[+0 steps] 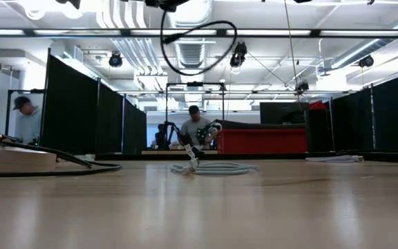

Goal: Insert USB
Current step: Insert the black charger cable into the black charger adapter

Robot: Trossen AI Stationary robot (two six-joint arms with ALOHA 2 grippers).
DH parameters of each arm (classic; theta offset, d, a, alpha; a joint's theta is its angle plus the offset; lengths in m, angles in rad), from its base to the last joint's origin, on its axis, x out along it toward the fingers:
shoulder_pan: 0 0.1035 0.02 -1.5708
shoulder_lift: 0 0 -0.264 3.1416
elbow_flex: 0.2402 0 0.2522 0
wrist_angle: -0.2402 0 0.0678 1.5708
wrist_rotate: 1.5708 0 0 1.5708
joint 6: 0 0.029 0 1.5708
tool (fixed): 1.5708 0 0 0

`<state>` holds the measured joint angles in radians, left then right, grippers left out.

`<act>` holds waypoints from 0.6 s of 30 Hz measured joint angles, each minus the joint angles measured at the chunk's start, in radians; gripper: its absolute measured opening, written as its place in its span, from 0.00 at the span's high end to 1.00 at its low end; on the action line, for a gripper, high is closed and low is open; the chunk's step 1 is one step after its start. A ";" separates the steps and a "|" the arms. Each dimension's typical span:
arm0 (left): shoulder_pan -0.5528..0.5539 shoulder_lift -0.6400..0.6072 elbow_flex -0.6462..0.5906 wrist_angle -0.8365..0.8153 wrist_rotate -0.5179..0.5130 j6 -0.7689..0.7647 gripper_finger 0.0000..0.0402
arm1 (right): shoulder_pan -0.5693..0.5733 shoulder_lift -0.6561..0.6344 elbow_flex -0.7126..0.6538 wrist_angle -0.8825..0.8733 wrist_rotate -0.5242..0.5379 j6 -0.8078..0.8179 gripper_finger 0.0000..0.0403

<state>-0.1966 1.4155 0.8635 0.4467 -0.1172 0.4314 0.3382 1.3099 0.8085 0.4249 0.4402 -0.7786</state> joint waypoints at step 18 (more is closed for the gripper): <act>-0.006 -0.021 -0.002 -0.034 -0.030 0.031 0.84 | 0.000 -0.001 0.000 -0.002 0.005 0.022 1.00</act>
<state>-0.2024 1.3945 0.8616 0.4125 -0.1470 0.4621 0.3378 1.3087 0.8085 0.4231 0.4454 -0.7567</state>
